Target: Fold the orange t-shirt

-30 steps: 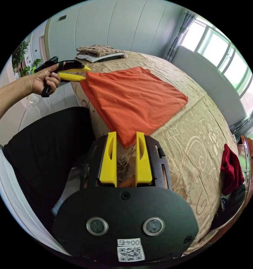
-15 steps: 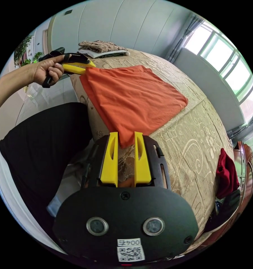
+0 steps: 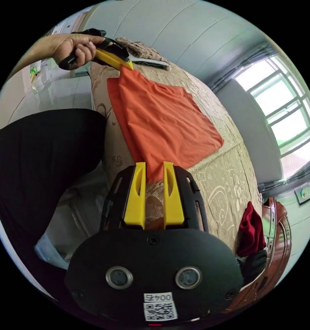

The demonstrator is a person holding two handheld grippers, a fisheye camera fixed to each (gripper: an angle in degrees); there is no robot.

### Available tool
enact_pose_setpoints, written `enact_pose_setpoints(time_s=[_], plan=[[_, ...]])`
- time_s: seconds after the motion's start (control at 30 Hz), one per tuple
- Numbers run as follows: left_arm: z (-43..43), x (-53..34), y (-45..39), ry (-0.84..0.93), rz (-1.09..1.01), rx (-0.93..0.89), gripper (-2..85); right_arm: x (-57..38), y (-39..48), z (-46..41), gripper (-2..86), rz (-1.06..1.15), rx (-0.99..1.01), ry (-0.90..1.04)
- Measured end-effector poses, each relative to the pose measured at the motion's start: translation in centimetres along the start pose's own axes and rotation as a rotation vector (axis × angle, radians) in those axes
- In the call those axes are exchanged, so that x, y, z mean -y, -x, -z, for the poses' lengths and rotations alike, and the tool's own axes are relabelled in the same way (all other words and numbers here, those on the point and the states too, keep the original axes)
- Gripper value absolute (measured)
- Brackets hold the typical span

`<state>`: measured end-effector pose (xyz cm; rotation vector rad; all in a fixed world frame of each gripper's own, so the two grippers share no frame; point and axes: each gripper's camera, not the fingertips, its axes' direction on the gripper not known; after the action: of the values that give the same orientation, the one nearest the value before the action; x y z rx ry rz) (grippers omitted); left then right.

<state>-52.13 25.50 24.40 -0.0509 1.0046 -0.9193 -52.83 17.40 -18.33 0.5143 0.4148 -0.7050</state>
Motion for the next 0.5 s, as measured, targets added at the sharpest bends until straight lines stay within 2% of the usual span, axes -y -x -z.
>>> enact_pose_setpoints(time_s=[0.07,0.13,0.33,0.5], plan=[[0.0,0.0,0.0,-0.007,0.009,0.003,2.5,0.2,0.1,0.4,1.5,-0.016,-0.043,-0.027],[-0.1,-0.1,0.0,-0.007,0.016,0.002,2.4,0.4,-0.3,0.8,-0.1,-0.047,-0.038,-0.036],[0.2,-0.3,-1.2,-0.027,0.003,-0.002,2.0,-0.1,-2.4,2.4,-0.8,-0.139,-0.009,-0.104],[0.5,-1.6,-2.6,-0.04,-0.051,-0.002,1.9,-1.2,-2.6,3.1,-0.8,-0.12,-0.045,-0.143]])
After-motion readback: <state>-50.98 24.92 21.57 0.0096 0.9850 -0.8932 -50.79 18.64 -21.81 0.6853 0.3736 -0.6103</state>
